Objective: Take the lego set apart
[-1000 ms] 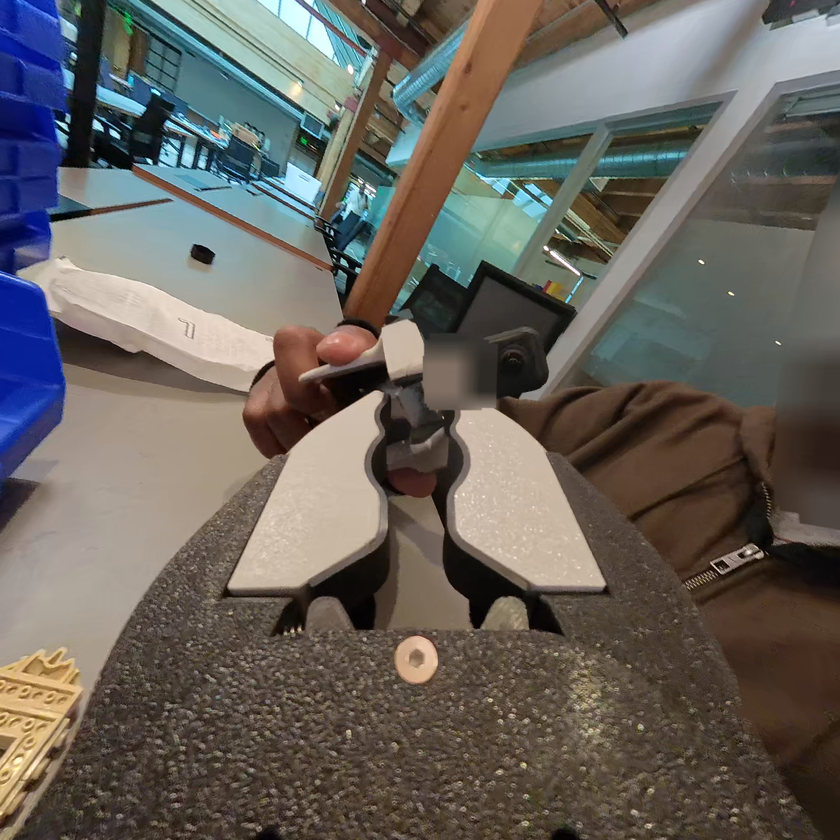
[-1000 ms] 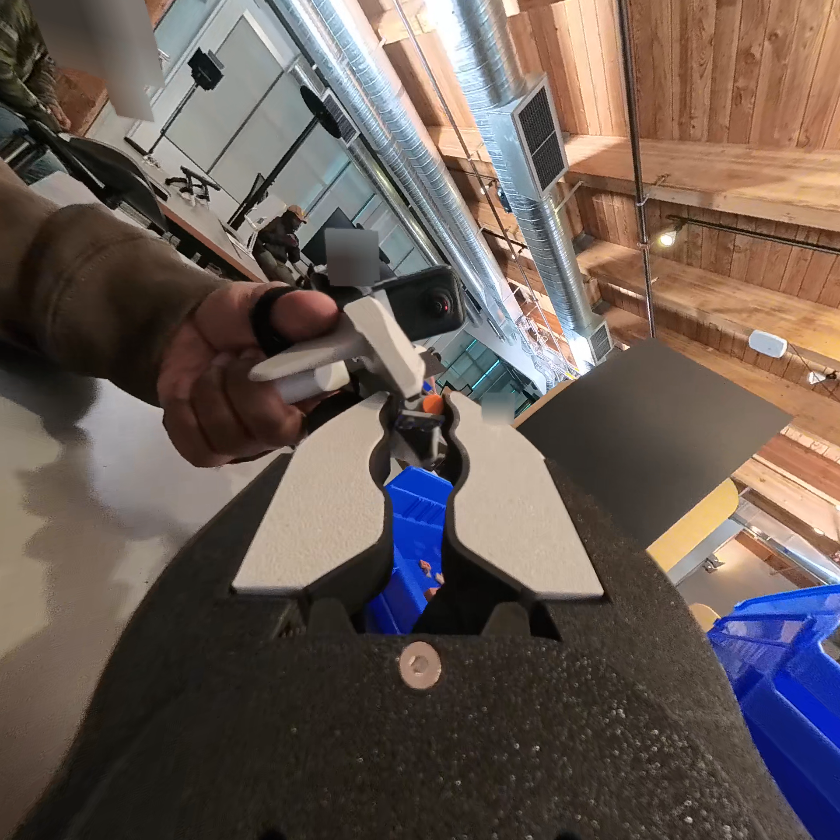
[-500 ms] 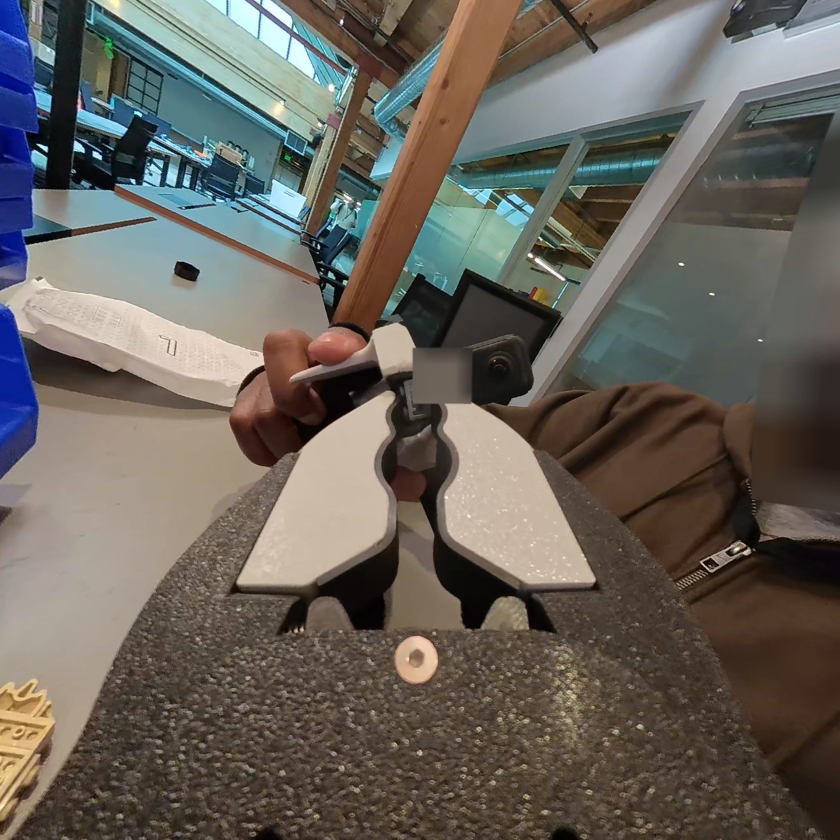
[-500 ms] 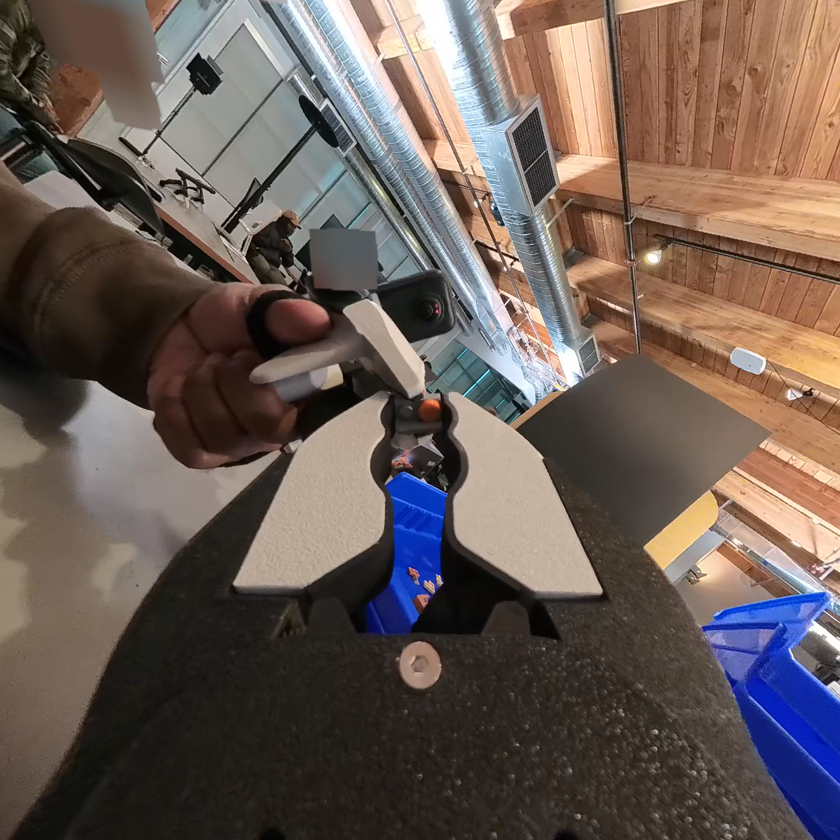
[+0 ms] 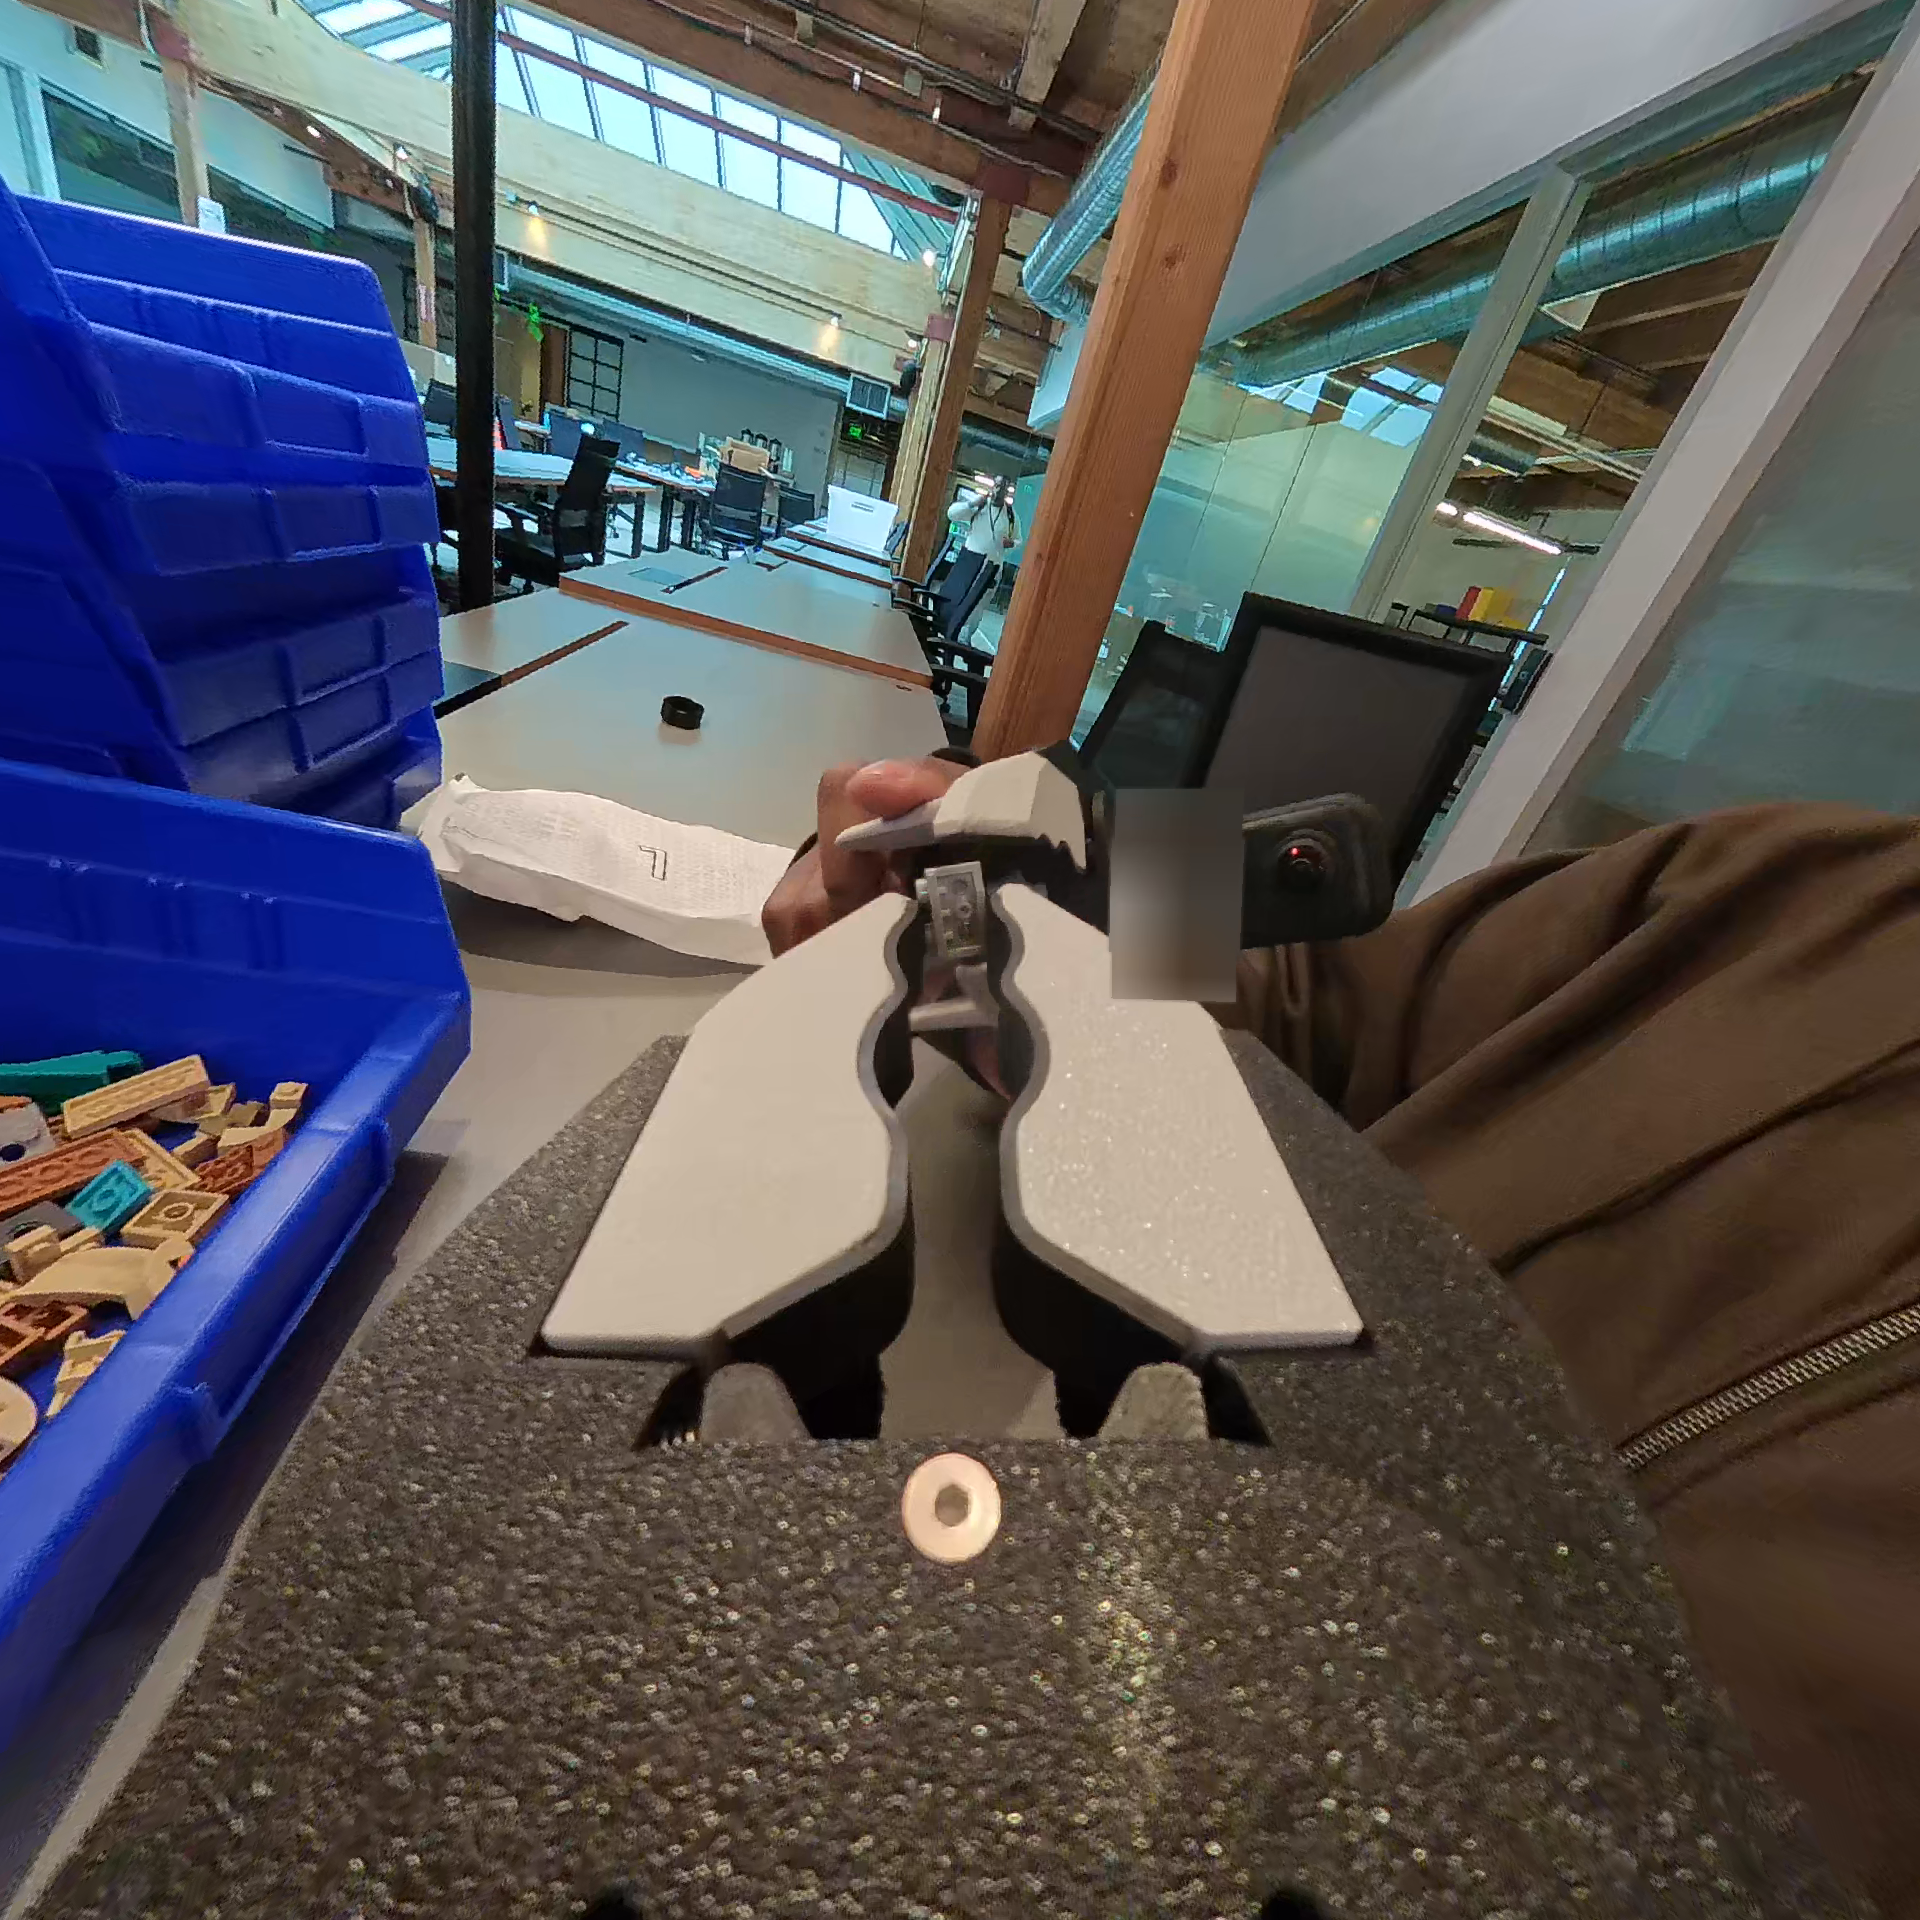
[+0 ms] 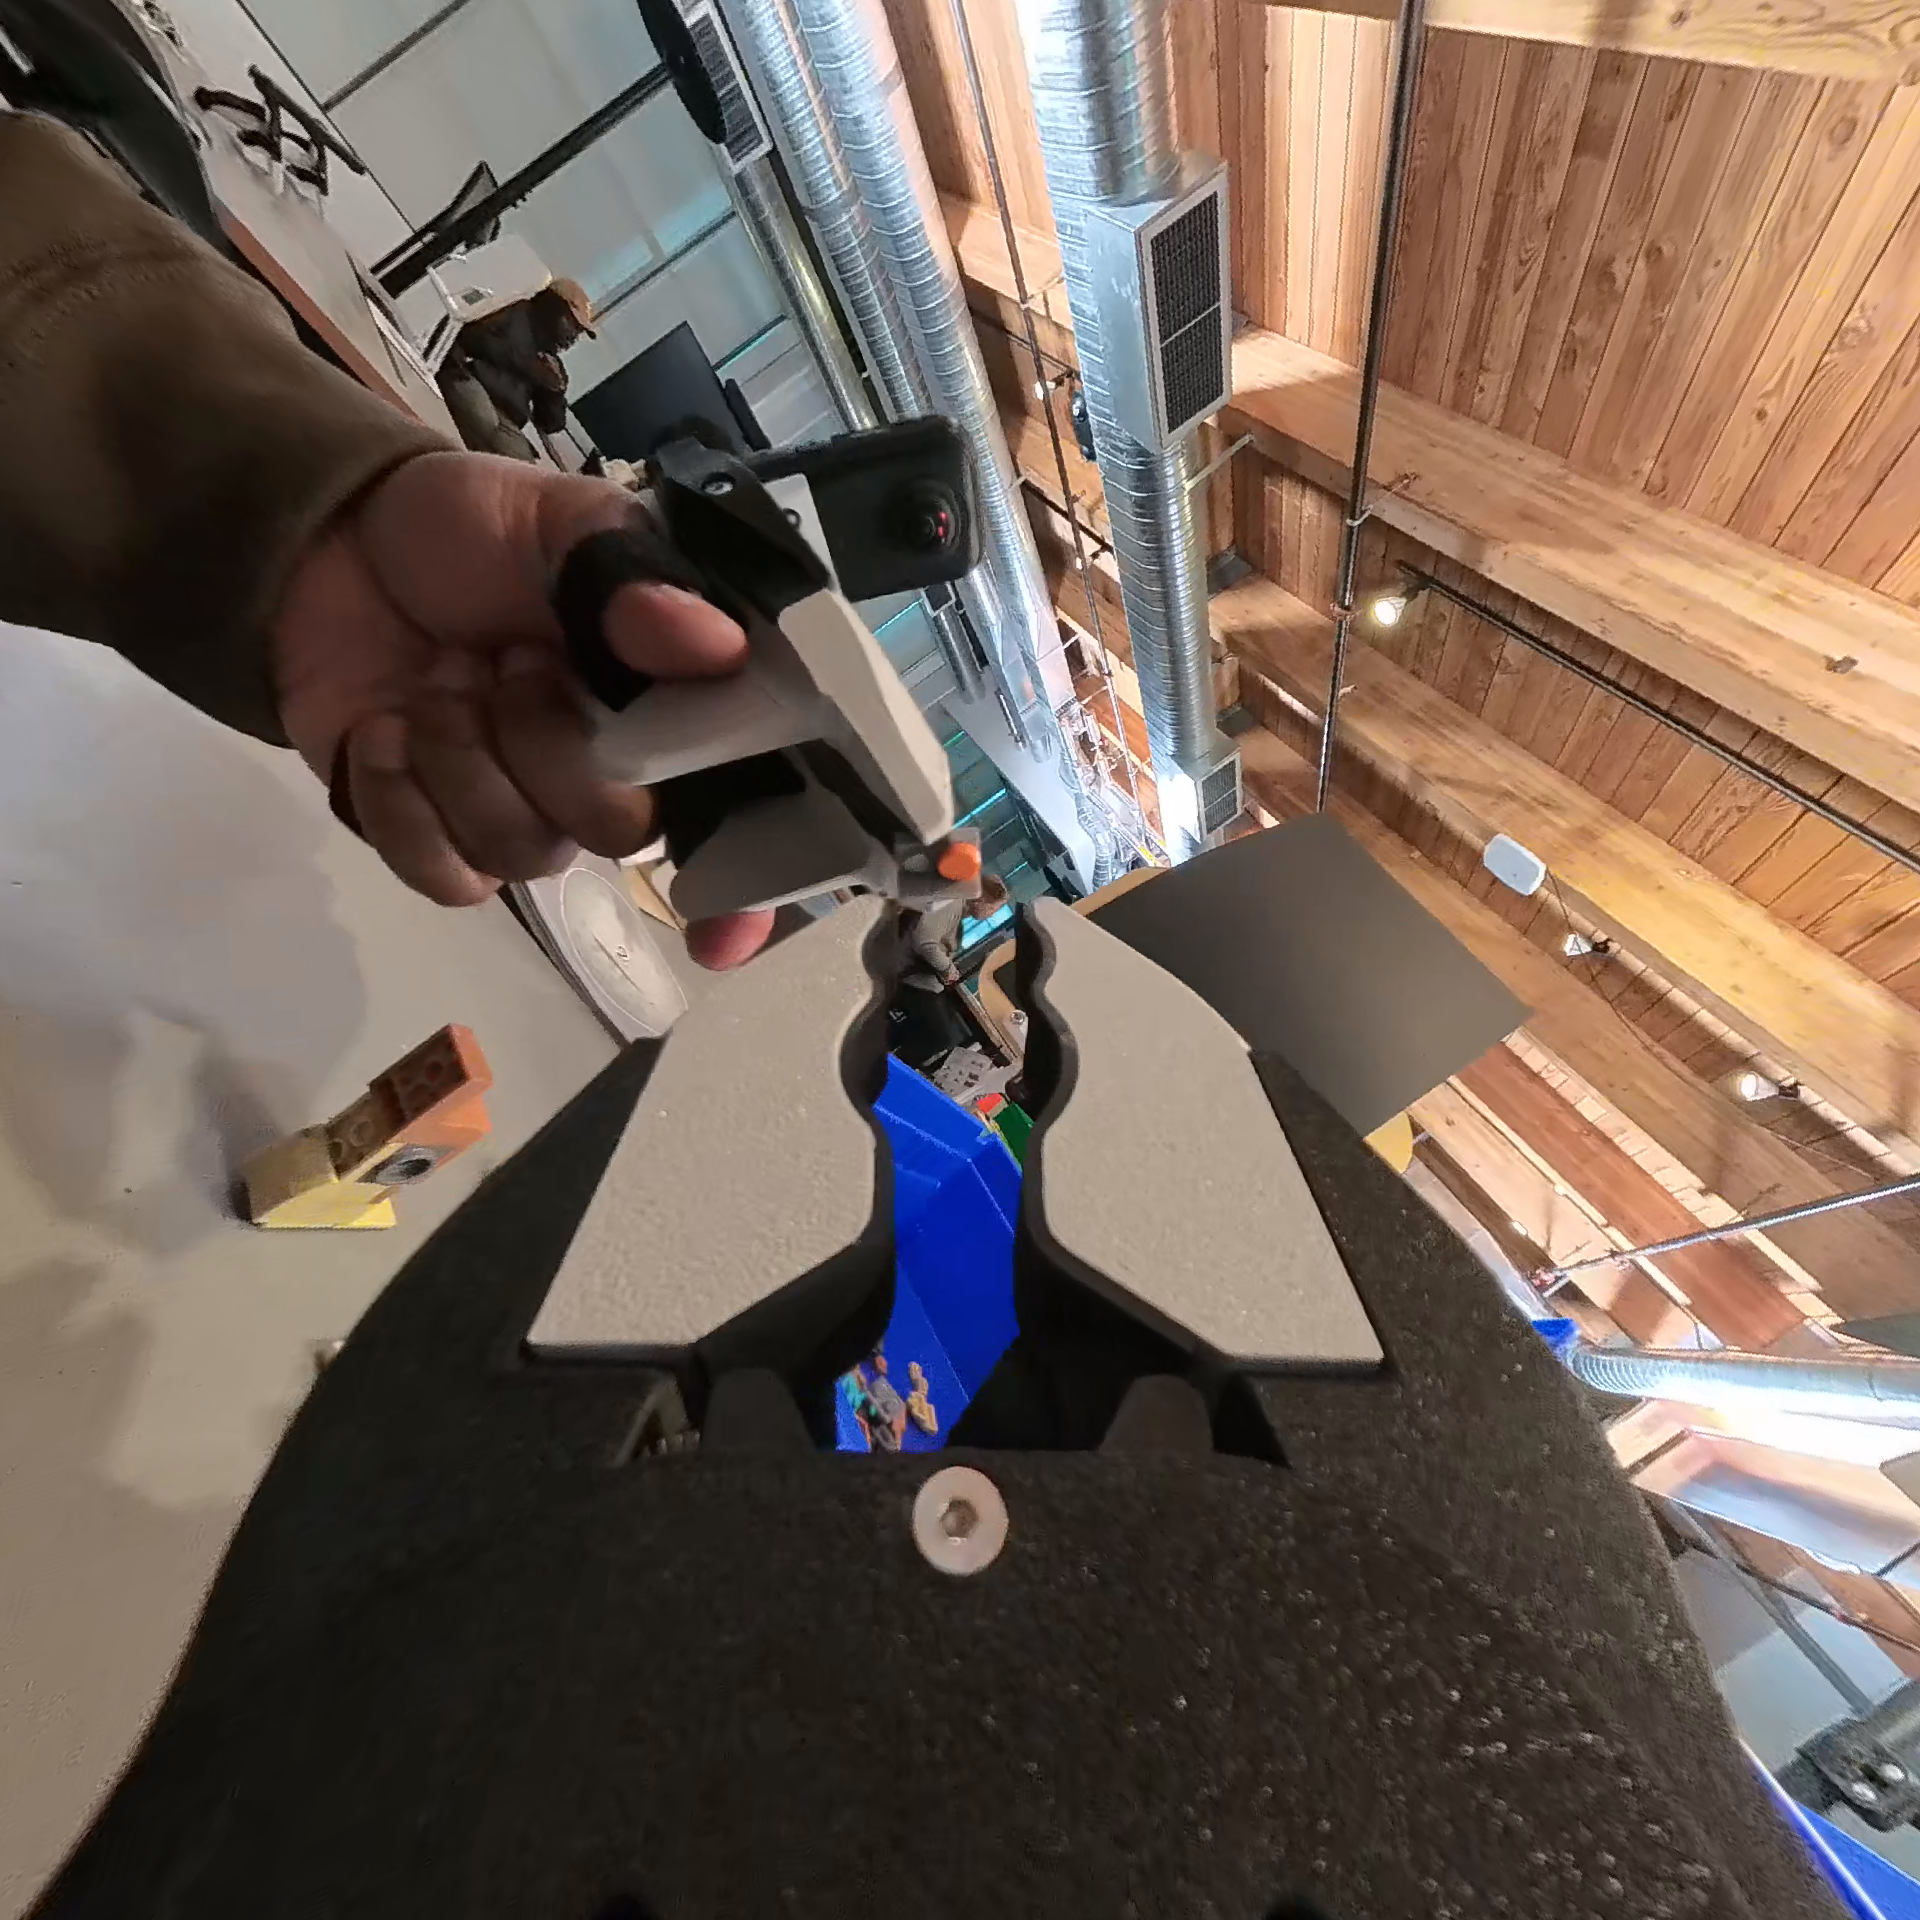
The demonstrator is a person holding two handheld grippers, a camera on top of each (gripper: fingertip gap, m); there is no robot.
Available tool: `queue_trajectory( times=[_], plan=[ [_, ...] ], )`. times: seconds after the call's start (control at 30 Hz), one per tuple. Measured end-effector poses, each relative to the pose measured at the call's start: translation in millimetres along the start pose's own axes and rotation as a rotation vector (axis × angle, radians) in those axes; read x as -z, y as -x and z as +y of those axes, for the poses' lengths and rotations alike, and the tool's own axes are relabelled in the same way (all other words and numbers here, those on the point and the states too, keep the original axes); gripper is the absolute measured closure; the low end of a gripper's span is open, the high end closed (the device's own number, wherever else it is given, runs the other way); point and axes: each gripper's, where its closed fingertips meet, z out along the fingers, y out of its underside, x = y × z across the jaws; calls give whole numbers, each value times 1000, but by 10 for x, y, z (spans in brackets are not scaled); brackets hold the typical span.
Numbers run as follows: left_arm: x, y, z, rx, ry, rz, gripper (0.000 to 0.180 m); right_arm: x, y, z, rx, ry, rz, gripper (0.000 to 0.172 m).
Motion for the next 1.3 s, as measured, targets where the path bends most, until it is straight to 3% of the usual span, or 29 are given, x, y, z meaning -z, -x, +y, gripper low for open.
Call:
queue_trajectory(
  times=[0.77, 1.07, 1.2, 1.3],
  plan=[
    [-52, -75, 330, 68, 187, 79, 169, 81, 239, 7, -30, 23, -218, 165],
    [-51, 42, 240, 76, 116, 29, 170, 43, 143, 103, 26, 96, -150, 171],
    [196, 214, -55, 123, -36, -34, 170, 105, 15, 143, -2, 95, -121, 172],
    [177, 173, -19, 122, -17, -15, 170, 87, -17, 178, -4, 95, -100, 172]
  ],
)
